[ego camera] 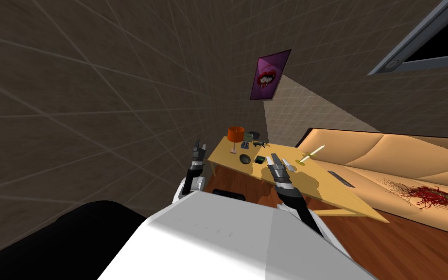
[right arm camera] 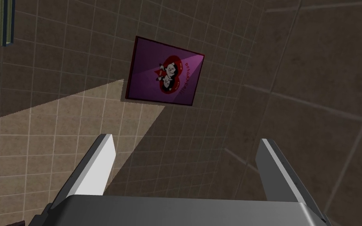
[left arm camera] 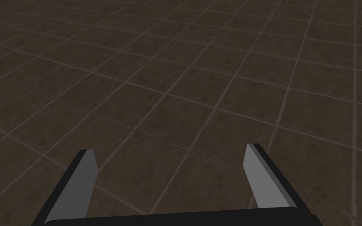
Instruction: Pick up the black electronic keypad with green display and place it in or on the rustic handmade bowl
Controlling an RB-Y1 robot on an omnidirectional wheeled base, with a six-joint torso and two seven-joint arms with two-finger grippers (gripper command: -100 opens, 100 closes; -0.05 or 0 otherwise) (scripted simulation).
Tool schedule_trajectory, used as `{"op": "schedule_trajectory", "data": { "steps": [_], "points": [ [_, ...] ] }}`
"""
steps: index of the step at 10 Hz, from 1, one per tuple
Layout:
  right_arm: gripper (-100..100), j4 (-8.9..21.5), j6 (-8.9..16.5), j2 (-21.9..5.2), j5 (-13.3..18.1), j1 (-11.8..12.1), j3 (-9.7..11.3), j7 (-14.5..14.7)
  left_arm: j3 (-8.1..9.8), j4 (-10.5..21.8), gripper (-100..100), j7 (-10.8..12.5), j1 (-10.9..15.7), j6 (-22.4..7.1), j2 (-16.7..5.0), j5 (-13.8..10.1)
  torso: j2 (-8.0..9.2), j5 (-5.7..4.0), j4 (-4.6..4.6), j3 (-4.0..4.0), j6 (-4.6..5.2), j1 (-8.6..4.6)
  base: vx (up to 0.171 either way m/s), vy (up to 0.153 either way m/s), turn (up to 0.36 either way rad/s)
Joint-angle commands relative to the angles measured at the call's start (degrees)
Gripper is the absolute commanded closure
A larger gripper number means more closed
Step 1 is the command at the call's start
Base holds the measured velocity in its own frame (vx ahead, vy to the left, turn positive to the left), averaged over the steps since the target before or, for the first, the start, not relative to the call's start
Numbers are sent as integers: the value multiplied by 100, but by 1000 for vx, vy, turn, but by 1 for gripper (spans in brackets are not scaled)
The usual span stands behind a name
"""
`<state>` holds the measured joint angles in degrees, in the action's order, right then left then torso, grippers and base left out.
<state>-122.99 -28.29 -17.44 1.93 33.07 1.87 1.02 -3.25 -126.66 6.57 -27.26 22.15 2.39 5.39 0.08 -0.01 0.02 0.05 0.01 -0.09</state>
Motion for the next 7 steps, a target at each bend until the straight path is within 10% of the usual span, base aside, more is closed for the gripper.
{"op": "schedule_trajectory", "data": {
  "steps": [1, 7],
  "points": [
    [-100, 0, 0, 0, 0, 0, 0, 0, 0, 0, 0, 0, 0, 0, 0, 0, 0, 0, 0, 0, 0, 0, 11, 15, 42],
    [-100, 168, -105, -641, 51, -200, -104, 58, 0, 0, 0, 0, 0, 0, 0, 0, -17, 3, -4, -10, -2, 12, 32, 31, 136]
  ]
}}
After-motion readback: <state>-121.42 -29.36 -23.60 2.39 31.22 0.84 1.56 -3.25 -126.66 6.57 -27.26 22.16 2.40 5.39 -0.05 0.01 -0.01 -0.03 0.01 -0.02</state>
